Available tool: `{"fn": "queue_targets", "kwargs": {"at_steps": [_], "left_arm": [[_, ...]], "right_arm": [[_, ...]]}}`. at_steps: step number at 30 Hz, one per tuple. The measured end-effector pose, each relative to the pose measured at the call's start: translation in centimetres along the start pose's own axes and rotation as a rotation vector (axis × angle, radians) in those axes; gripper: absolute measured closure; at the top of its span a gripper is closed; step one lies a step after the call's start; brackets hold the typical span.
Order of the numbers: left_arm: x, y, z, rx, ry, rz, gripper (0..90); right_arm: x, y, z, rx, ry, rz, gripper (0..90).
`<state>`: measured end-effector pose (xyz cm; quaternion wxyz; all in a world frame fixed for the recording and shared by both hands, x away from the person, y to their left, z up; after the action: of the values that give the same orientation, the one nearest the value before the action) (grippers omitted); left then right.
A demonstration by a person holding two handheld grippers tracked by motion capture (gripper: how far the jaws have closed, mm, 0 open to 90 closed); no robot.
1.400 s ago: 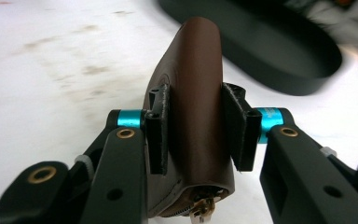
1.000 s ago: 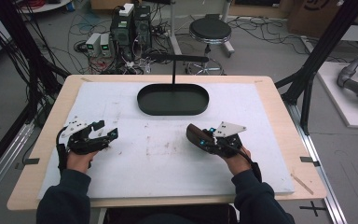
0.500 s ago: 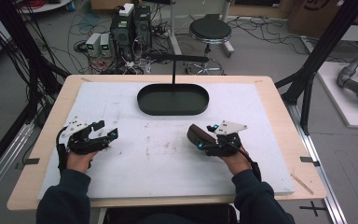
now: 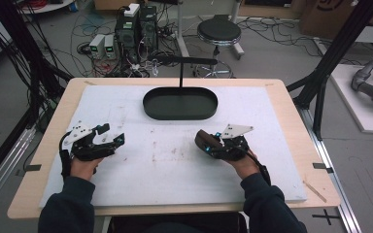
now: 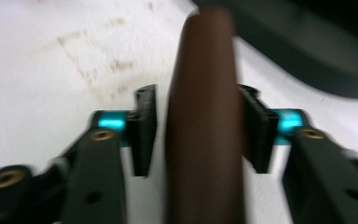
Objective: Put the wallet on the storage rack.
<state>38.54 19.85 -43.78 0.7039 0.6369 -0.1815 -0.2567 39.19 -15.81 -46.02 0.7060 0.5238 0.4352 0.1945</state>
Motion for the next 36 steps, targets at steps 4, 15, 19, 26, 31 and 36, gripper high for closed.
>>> {"fn": "queue_targets", "kwargs": {"at_steps": [4,15,19,26,31,36], "left_arm": [[0.1,-0.1,0.3,0.021,-0.013,-0.003,21.8],[0.1,-0.2,0.1,0.023,-0.017,-0.009,21.9],[0.1,-0.1,0.1,0.023,-0.018,-0.005,21.9],[0.2,-0.1,0.2,0.031,-0.019,-0.003,21.9],[0.0,-0.1,-0.2,0.026,-0.013,0.002,21.9],[-0.1,-0.1,-0.5,0.021,-0.008,0.005,22.1]], "right_arm": [[0.1,1.2,0.9,0.049,0.027,0.001,63.7],[2.7,6.8,4.4,0.114,0.019,0.083,64.5],[4.0,8.3,6.0,0.141,-0.013,0.119,64.4],[7.2,9.3,8.2,0.130,-0.066,0.105,64.3],[10.3,9.1,9.4,0.163,-0.084,0.068,64.3],[13.1,9.3,9.7,0.209,-0.095,0.061,64.2]]}}
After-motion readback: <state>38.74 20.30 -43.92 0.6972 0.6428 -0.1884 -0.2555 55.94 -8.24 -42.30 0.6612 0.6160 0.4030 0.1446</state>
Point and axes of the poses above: each handheld gripper's, and its own axes: x roughly forward along the jaws, y roughly out of its top, z roughly to its right, the point moved 8 cm from there along x, roughly forward along the jaws, and after that the axes turned 10 degrees about z, right-handed, at the moved point
